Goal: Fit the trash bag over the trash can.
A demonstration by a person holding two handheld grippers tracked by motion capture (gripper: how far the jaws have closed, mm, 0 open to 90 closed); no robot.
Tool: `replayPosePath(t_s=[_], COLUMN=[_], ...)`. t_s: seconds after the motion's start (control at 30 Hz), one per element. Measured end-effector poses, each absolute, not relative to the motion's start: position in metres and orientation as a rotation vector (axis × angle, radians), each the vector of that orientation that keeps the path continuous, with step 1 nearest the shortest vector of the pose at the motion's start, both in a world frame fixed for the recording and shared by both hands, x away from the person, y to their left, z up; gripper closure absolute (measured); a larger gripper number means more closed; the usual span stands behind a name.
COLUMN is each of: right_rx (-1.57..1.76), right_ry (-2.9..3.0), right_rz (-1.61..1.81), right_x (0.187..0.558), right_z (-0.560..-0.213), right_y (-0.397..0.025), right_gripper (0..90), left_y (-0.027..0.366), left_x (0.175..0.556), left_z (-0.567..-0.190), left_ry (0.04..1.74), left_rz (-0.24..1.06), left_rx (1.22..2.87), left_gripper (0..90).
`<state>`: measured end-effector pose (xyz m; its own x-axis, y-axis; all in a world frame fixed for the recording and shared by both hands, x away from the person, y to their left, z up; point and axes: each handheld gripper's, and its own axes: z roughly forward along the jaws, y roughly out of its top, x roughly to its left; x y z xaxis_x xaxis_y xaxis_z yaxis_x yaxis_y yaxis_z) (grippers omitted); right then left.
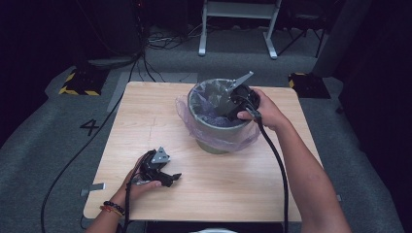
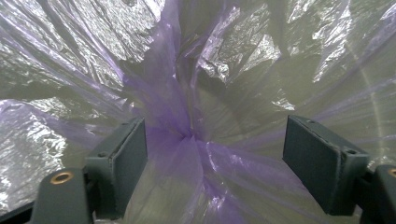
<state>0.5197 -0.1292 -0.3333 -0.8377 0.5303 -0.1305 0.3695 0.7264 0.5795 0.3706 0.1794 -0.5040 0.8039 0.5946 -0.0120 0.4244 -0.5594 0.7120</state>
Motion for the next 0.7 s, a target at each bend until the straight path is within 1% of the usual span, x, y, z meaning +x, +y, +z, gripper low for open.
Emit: replayPosePath(t_s=[0.13, 0.33, 0.5, 0.7], right_rx=[0.715, 0.735, 0.725, 0.679], right_ry=[2.652, 2.539, 2.431, 2.405], right_rz=[0.847, 0.993, 1.123, 1.192], right_x=[0.517, 0.507, 0.491, 0.47], right_z=[-0.331, -0.318, -0.301, -0.293], right_y=[-0.132, -0.141, -0.162, -0.185], right_gripper=[20.1, 20.1, 20.5, 20.5], left_y=[0.179, 0.179, 0.179, 0.179], left_x=[0.371, 0.371, 0.371, 0.371], left_z=[-0.504, -0.504, -0.504, -0.504], left_ry=[0.747, 0.747, 0.748, 0.747], left_rz=[0.297, 0.297, 0.297, 0.297], left_rx=[2.248, 2.248, 2.249, 2.248], left_gripper=[14.5, 14.5, 14.5, 14.5])
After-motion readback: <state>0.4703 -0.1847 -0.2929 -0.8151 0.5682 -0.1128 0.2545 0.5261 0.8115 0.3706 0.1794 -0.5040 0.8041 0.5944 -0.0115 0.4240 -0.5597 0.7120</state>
